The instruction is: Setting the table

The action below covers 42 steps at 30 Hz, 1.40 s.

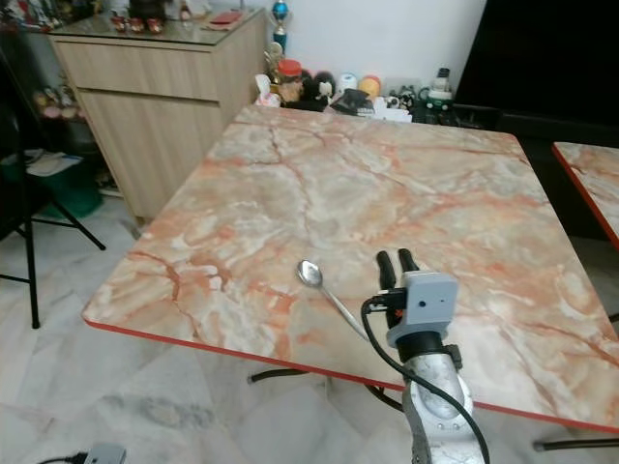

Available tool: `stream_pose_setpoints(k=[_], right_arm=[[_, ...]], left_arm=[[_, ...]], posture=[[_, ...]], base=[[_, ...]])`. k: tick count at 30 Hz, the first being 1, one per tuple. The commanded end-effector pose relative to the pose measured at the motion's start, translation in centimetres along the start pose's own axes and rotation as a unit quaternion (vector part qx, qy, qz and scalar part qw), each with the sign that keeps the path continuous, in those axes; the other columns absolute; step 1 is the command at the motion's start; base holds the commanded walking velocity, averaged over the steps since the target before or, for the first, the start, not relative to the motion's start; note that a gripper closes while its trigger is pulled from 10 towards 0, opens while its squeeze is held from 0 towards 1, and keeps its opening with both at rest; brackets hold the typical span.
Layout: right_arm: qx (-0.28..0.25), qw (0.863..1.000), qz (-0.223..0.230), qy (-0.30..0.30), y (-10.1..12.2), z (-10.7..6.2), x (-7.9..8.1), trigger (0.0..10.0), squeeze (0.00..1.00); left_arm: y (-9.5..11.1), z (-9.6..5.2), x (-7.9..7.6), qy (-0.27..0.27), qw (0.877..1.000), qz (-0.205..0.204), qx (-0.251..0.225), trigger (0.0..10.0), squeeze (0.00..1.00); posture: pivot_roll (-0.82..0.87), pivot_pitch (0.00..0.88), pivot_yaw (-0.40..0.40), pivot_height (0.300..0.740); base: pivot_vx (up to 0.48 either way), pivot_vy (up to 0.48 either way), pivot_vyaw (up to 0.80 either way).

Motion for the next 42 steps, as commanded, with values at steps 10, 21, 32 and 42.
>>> stream_pose_setpoints(k=[10,21,32,42], right_arm=[[0.01,1.0,-0.011,0.019,-0.2,-0.4,0.6,10.0,0.0],[0.063,0.998,-0.004,0.025,-1.3,-2.7,0.2,10.0,0.0],[0.214,0.976,0.001,0.032,-1.4,-6.2,0.2,10.0,0.0],[0.332,0.942,-0.026,0.044,-1.6,-7.8,0.2,10.0,1.0]], left_arm=[[-0.6,-0.1,-0.5,-0.005,1.0,-0.003,0.01,10.0,0.0],[-2.4,-0.7,0.8,0.001,0.999,0.001,0.034,10.0,0.0],[-2.6,-0.9,1.6,0.004,0.999,0.008,0.04,10.0,0.0],[-2.1,-0.5,0.6,-0.01,0.999,0.024,0.042,10.0,0.0]], posture=[[-0.02,0.092,-0.013,0.74],[-0.02,0.097,-0.013,0.74],[-0.03,0.102,-0.011,0.74],[-0.04,0.097,-0.011,0.74]], base=[[0.267,0.0,0.22],[0.0,0.0,0.37],[0.0,0.0,0.0],[0.0,0.0,0.0]])
Point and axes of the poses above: a point about 5 cm out from each wrist's last joint towards the gripper, its own z axis pointing out of the wrist towards the gripper, its own y axis along the axis of the wrist's last joint, x = y × z, the point moved 2 cm from there along z, pointing out of the wrist towards the gripper, and after that the axes turned 15 degrees about z, right-handed, at the moved point
